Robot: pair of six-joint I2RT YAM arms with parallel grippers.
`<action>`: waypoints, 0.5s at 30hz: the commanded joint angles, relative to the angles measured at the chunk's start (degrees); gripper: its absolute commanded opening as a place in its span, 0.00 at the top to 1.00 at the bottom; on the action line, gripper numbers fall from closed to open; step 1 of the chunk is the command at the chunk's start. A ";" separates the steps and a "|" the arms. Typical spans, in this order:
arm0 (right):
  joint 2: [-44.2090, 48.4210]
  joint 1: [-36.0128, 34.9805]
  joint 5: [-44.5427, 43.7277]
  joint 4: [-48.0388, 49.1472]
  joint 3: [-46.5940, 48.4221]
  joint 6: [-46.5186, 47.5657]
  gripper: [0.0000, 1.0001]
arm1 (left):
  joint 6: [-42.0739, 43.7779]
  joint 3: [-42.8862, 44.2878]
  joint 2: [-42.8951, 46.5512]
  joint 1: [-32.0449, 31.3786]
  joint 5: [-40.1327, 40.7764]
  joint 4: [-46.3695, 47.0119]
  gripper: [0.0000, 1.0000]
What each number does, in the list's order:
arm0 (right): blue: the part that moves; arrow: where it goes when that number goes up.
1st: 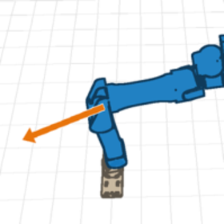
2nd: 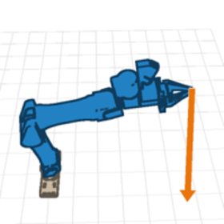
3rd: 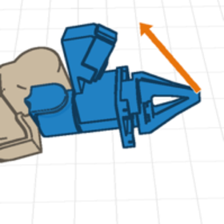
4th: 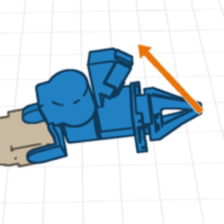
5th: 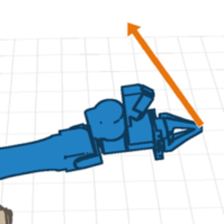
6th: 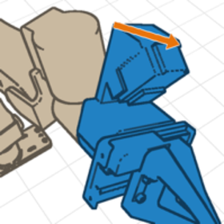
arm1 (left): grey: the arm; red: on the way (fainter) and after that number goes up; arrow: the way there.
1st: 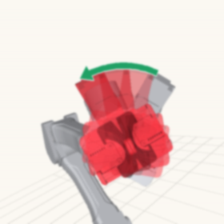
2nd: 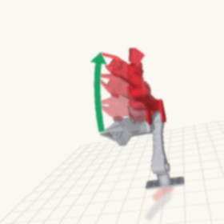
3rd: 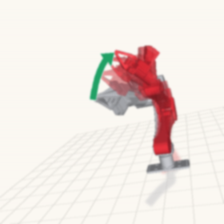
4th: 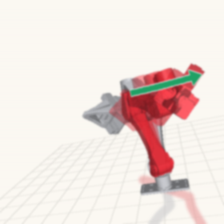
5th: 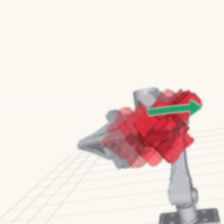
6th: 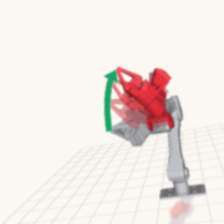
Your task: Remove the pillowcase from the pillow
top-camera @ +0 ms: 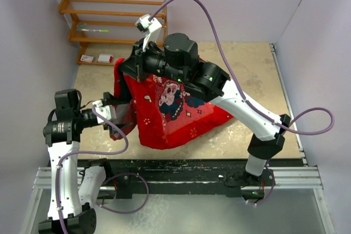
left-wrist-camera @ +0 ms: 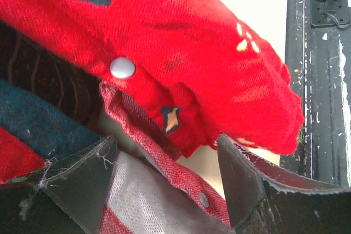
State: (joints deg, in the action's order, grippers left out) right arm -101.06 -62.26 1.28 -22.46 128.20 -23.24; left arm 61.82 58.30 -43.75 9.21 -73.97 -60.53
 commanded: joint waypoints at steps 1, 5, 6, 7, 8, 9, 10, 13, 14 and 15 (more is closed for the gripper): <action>-0.20 -0.31 2.93 8.91 5.44 -1.87 1.00 | -5.01 -0.97 0.24 -0.61 -2.99 3.84 0.26; -1.17 -0.30 3.38 9.18 6.09 -2.33 1.00 | -4.19 -2.94 0.51 -0.69 -1.55 4.83 0.43; -1.23 -0.31 3.52 9.33 6.09 -2.46 1.00 | -4.58 -3.79 0.66 -0.69 -1.15 5.76 0.47; -1.28 -0.31 3.81 9.25 6.09 -2.64 1.00 | -5.27 -4.41 0.75 -0.69 -0.69 6.97 0.50; -1.30 -0.36 4.12 9.03 6.10 -2.75 1.00 | -5.55 -4.92 0.91 -0.75 -0.06 8.04 0.52; -1.21 -0.31 4.39 8.82 6.10 -2.80 1.00 | -5.20 -5.51 1.23 -0.72 0.74 8.70 0.55; -0.90 -0.30 5.28 8.71 5.99 -2.81 1.00 | -4.64 -5.95 1.47 -0.77 1.77 9.16 0.57; 0.66 -0.16 4.87 9.04 4.99 -2.09 1.00 | -2.44 -7.42 2.13 -0.75 5.31 9.87 0.70; 1.17 -0.10 4.92 9.37 4.55 -2.11 1.00 | -1.58 -8.06 2.32 -0.77 6.15 9.94 0.71; 1.61 -0.03 5.00 9.44 4.30 -2.11 1.00 | -1.05 -8.58 2.50 -0.71 6.92 10.05 0.69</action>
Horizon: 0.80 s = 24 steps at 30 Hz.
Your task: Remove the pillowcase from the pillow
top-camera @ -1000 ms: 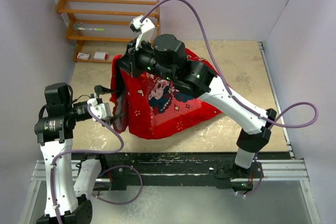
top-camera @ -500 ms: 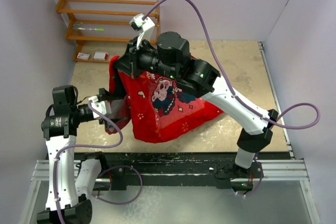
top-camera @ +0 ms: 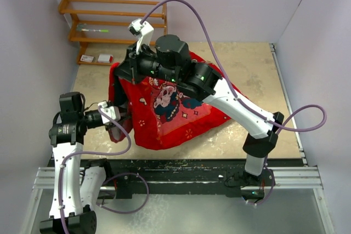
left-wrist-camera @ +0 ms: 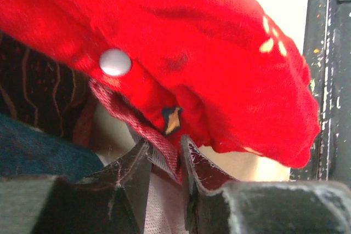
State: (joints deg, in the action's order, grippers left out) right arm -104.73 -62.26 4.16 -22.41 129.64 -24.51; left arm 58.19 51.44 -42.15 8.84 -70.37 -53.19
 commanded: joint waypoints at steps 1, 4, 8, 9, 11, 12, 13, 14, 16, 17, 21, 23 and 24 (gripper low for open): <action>5.51 0.00 2.11 9.42 2.88 -0.88 1.00 | 2.92 -2.26 1.05 -0.34 3.65 2.82 0.63; 6.08 0.04 1.97 9.21 2.89 -0.82 1.00 | 2.32 -3.28 1.23 -0.40 3.13 3.43 0.51; 6.61 0.38 1.46 9.50 2.16 -0.95 1.00 | 0.74 -3.35 1.62 -0.40 2.82 4.22 0.73; 6.76 0.52 1.38 9.85 1.78 -1.05 1.00 | 1.00 -3.16 1.62 -0.40 2.75 3.88 0.82; 6.86 0.79 1.38 10.06 1.42 -1.07 1.00 | 1.87 -2.64 1.84 -0.40 2.25 2.84 0.98; 6.90 1.02 1.21 9.72 1.38 -0.94 1.00 | 2.25 -2.48 2.26 -0.40 2.10 2.64 1.00; 7.09 1.42 0.94 9.39 1.28 -0.82 1.00 | 3.05 -2.28 2.71 -0.40 1.96 2.15 1.00; 7.41 2.00 0.51 9.09 1.04 -0.66 1.00 | 4.79 -2.00 3.26 -0.40 1.72 0.80 1.00; 8.61 4.06 -0.18 8.92 -0.19 -0.54 1.00 | 10.83 -1.13 4.19 -0.41 1.20 -4.09 1.00; 9.26 5.82 -0.28 8.85 -0.74 -0.66 1.00 | 15.69 -0.72 4.55 -0.40 0.98 -7.65 1.00; 10.28 13.72 0.57 8.37 -0.26 -1.95 1.00 | 31.40 -0.44 5.84 -0.40 2.85 -19.01 1.00; 10.04 16.43 1.33 8.14 1.21 -2.41 1.00 | 34.84 -0.82 6.74 -0.40 4.46 -20.33 1.00; 9.93 17.29 1.71 8.09 1.79 -2.51 1.00 | 36.89 -0.96 7.04 -0.40 5.11 -21.29 1.00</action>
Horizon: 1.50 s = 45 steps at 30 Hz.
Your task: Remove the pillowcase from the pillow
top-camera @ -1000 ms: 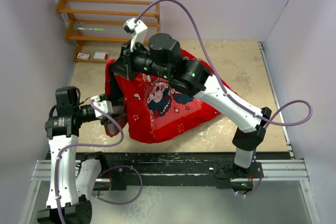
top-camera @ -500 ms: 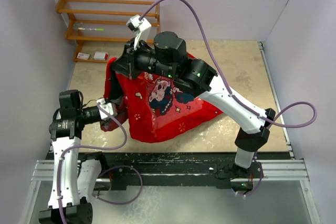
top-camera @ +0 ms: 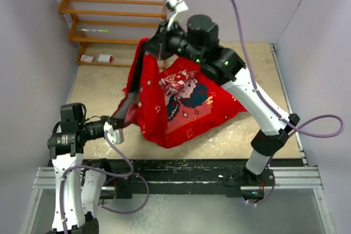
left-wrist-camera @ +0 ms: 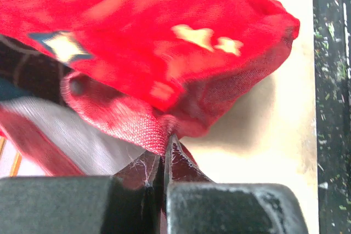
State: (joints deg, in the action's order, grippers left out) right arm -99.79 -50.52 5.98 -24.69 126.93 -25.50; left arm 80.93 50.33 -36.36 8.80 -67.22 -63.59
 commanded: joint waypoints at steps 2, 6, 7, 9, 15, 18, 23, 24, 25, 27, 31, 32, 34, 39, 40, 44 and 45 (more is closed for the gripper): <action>4.56 6.76 0.51 10.41 5.46 -1.77 1.00 | 17.46 -0.04 1.61 -0.36 2.90 -12.60 1.00; 3.91 7.44 1.08 10.24 6.38 -1.99 1.00 | 23.73 -0.40 2.37 -0.36 4.24 -16.23 1.00; 3.94 7.43 1.53 10.38 5.95 -2.27 1.00 | 23.79 -0.34 2.57 -0.36 4.34 -16.52 1.00; 4.19 7.45 3.23 11.07 3.99 -3.11 1.00 | 24.73 0.46 2.66 -0.38 4.11 -18.26 0.92; 5.51 7.43 7.92 12.11 -3.27 -3.86 1.00 | 24.36 8.32 1.23 -0.36 0.93 -25.08 0.01; 5.59 7.14 12.79 13.26 -6.03 -4.18 1.00 | 16.02 13.17 -0.59 -0.36 -4.43 -22.53 0.02; 6.63 1.81 13.76 12.39 -11.74 -1.58 1.00 | -47.24 7.31 4.93 -0.10 -1.69 37.99 0.08; 7.03 0.83 13.36 12.49 -13.39 -1.35 1.00 | -55.63 3.94 6.30 -0.10 1.26 47.88 0.07; 7.65 -0.01 12.90 13.01 -14.79 -1.34 1.00 | -57.26 2.50 6.42 -0.10 1.91 51.18 0.06; 8.62 -1.37 12.45 14.72 -17.49 -1.75 1.00 | -58.51 3.65 3.16 -0.10 0.70 49.80 0.05; 9.79 -3.43 12.48 15.86 -21.41 -2.01 1.00 | -59.84 7.81 -5.30 -0.18 3.38 45.65 0.13; 10.44 -3.78 12.29 16.41 -22.99 -2.27 1.00 | -60.17 7.65 -6.06 -0.20 3.08 46.19 0.16; 11.79 -4.09 11.94 17.83 -26.30 -3.06 1.00 | -60.57 7.02 -7.23 -0.38 1.56 47.15 0.26; 14.44 -4.15 9.72 15.80 -31.59 -3.28 1.00 | -57.27 5.58 -9.00 -1.06 10.64 47.09 0.89; 14.92 -4.08 9.00 15.70 -32.59 -3.03 1.00 | -56.37 5.24 -9.26 -1.07 12.93 47.03 0.97; 15.48 -3.96 -0.56 11.65 -33.72 -1.98 0.61 | -53.42 4.89 -9.90 -1.14 19.07 46.11 1.00; 15.34 -3.97 -3.64 9.84 -33.57 -2.00 0.53 | -53.42 4.92 -10.00 -1.15 20.17 46.37 1.00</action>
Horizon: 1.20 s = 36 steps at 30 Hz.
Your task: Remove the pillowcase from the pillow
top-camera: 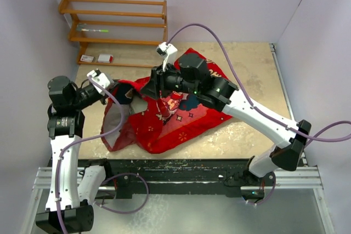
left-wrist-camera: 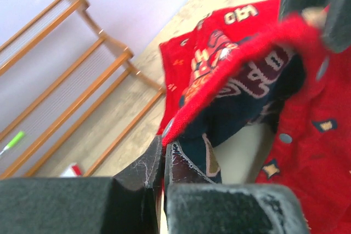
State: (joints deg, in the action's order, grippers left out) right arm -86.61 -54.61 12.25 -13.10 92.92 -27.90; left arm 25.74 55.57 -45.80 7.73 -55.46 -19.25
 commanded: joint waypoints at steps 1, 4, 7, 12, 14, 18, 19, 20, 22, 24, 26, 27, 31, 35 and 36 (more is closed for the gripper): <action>2.11 0.07 -14.36 -2.74 0.50 1.62 0.50 | 1.66 -0.19 -0.68 -0.08 8.96 2.13 1.00; 2.99 -3.69 -21.54 -2.44 -2.76 1.88 0.47 | 0.97 1.34 -0.09 0.01 7.62 0.74 1.00; 4.45 -10.93 -31.71 -0.96 -7.82 2.30 0.41 | -1.22 2.59 1.22 0.01 4.48 0.33 1.00; 9.50 -24.75 -43.74 13.74 -23.19 6.76 0.41 | -2.60 5.60 1.60 0.01 0.91 -0.99 1.00; 10.02 -32.21 -49.39 19.53 -27.01 11.15 0.42 | -2.82 7.52 1.13 0.01 -0.01 -2.63 1.00; 3.86 -38.63 -51.50 25.05 -25.99 18.56 0.42 | -3.47 9.68 1.08 0.01 -2.69 -5.14 1.00; 1.18 -38.67 -51.63 21.62 -23.21 18.08 0.42 | -3.89 10.07 1.25 0.01 -3.20 -5.40 1.00; -1.73 -38.71 -51.13 19.34 -20.22 17.67 0.42 | -4.26 10.54 1.54 0.00 -3.58 -5.57 1.00; -6.85 -37.36 -50.05 18.99 -16.27 19.77 0.42 | -4.68 11.33 1.96 0.01 -3.92 -6.26 1.00; -10.36 -34.28 -48.42 18.06 -13.31 19.08 0.42 | -4.29 12.28 2.26 0.01 -4.02 -7.33 1.00; -13.00 -31.54 -47.92 18.82 -11.86 19.09 0.43 | -3.85 13.34 2.48 -0.02 -3.44 -8.27 1.00; -14.23 -30.32 -48.13 19.16 -11.35 19.15 0.43 | -3.50 13.84 2.49 0.00 -3.12 -8.72 1.00; -17.20 -25.59 -50.20 18.02 -13.00 14.61 0.42 | -3.41 15.72 2.61 0.00 -1.36 -9.64 1.00; -12.07 -23.12 -53.10 17.92 -25.78 7.43 0.43 | -3.02 17.51 2.73 0.00 1.57 -10.19 1.00; -9.36 -22.83 -54.14 17.02 -29.27 4.82 0.44 | -2.80 17.73 2.76 -0.01 1.81 -10.43 1.00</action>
State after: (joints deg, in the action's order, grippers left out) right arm -103.77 -78.30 -36.56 4.80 73.82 -13.98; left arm 23.09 69.54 -43.86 7.73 -55.57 -31.11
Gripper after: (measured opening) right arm 0.571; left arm 0.012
